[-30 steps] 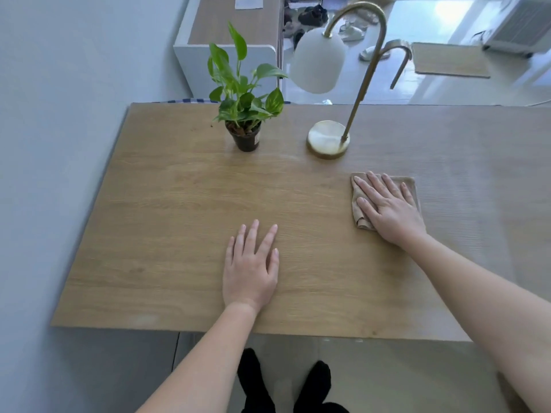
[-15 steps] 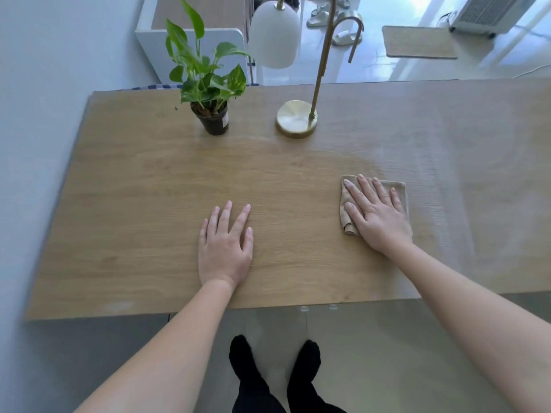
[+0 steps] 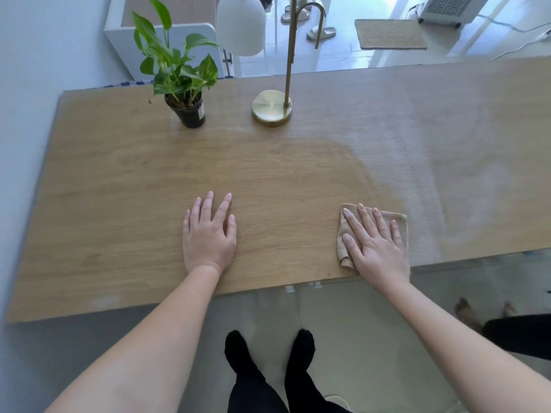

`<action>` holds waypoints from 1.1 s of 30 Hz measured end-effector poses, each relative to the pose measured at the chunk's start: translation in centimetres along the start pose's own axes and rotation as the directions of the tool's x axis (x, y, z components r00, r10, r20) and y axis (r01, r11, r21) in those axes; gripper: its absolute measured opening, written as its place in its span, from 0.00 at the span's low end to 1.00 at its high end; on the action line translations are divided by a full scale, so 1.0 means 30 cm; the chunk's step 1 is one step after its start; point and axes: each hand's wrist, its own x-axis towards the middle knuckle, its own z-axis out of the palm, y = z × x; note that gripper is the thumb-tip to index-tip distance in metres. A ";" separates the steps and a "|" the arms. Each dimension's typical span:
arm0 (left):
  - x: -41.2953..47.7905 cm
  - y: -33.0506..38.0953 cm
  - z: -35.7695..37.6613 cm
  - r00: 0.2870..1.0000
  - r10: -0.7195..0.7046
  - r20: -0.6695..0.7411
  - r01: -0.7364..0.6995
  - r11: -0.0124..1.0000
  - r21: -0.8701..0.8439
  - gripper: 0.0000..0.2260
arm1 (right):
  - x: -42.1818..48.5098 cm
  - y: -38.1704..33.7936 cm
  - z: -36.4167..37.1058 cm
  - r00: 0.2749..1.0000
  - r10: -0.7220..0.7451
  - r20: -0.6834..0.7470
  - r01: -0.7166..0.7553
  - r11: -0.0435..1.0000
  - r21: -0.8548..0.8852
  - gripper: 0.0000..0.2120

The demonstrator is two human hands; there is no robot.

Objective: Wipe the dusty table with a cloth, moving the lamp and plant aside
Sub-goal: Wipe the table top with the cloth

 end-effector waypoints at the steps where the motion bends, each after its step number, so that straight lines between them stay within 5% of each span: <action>1: 0.000 0.001 -0.001 1.000 0.000 0.000 0.000 1.000 0.001 0.24 | -0.021 -0.014 0.014 0.999 0.033 -0.016 -0.033 0.999 0.001 0.27; 5: 0.000 0.005 -0.006 1.000 0.004 -0.010 -0.004 1.000 0.008 0.24 | -0.097 -0.151 0.065 0.993 0.110 -0.044 -0.107 0.992 0.062 0.28; 13: -0.009 0.011 -0.003 1.000 0.001 -0.024 -0.001 1.000 -0.009 0.23 | -0.171 -0.423 0.153 0.993 -0.114 -0.017 0.115 0.988 0.101 0.26; 18: -0.018 0.011 0.007 0.999 -0.024 -0.023 0.023 1.000 -0.018 0.23 | -0.165 -0.280 0.106 0.983 -0.182 -0.009 0.182 0.980 0.077 0.25; 33: 0.238 0.297 0.037 1.000 0.011 0.015 -0.009 0.993 -0.114 0.26 | -0.015 0.332 -0.049 0.975 0.211 -0.074 -0.202 0.974 0.105 0.27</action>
